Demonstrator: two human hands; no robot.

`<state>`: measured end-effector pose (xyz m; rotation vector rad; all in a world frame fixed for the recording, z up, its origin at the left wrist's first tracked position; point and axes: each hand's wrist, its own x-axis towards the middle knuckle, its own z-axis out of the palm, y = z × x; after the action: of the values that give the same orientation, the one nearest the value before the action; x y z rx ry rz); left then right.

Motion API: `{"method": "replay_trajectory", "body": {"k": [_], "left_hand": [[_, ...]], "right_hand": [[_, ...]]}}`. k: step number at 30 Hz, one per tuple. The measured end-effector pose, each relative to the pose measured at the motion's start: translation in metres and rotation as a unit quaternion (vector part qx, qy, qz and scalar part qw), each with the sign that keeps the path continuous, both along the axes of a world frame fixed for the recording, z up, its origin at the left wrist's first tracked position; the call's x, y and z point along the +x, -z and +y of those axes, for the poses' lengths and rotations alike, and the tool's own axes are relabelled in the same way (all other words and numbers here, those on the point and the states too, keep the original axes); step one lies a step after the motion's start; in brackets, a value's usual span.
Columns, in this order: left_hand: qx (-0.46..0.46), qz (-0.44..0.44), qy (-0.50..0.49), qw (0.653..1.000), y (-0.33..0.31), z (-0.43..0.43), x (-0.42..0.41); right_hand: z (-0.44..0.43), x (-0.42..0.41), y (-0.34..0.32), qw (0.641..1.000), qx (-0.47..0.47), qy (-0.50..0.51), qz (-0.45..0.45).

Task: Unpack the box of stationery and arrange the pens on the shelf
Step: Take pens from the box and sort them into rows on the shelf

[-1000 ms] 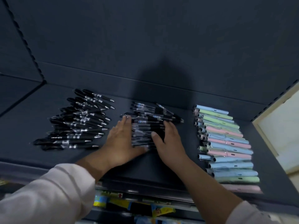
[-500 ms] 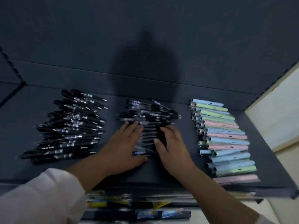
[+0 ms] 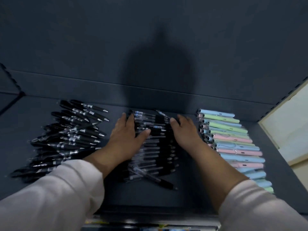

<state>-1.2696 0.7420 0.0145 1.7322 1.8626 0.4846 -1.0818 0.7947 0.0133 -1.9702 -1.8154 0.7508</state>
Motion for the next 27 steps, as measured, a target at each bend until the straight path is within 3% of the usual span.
{"method": "replay_trajectory", "body": {"k": [5, 9, 12, 17, 21, 27], "left_hand": [[0.013, -0.024, -0.002, 1.000, 0.006, 0.005, 0.012], [0.047, -0.042, -0.045, 0.997, 0.003, 0.019, -0.006], [0.031, -0.090, -0.068, 0.993, 0.001, 0.040, -0.014], [0.009, -0.138, -0.058, 0.989, 0.002, 0.061, -0.002], [0.022, -0.151, -0.051, 0.987, 0.005, 0.060, 0.001], [0.037, -0.168, -0.057, 0.983, 0.001, 0.062, 0.003]], "right_hand": [[0.015, -0.012, 0.003, 0.993, 0.012, -0.114, 0.006], [0.020, -0.004, 0.006, 0.992, 0.087, -0.039, 0.082], [0.023, -0.007, 0.010, 0.986, 0.091, 0.019, 0.135], [0.024, -0.025, 0.007, 0.982, 0.078, -0.001, 0.171], [0.027, -0.029, 0.010, 0.985, 0.086, -0.051, 0.141], [0.030, -0.032, 0.012, 0.986, 0.106, -0.048, 0.121]]}}
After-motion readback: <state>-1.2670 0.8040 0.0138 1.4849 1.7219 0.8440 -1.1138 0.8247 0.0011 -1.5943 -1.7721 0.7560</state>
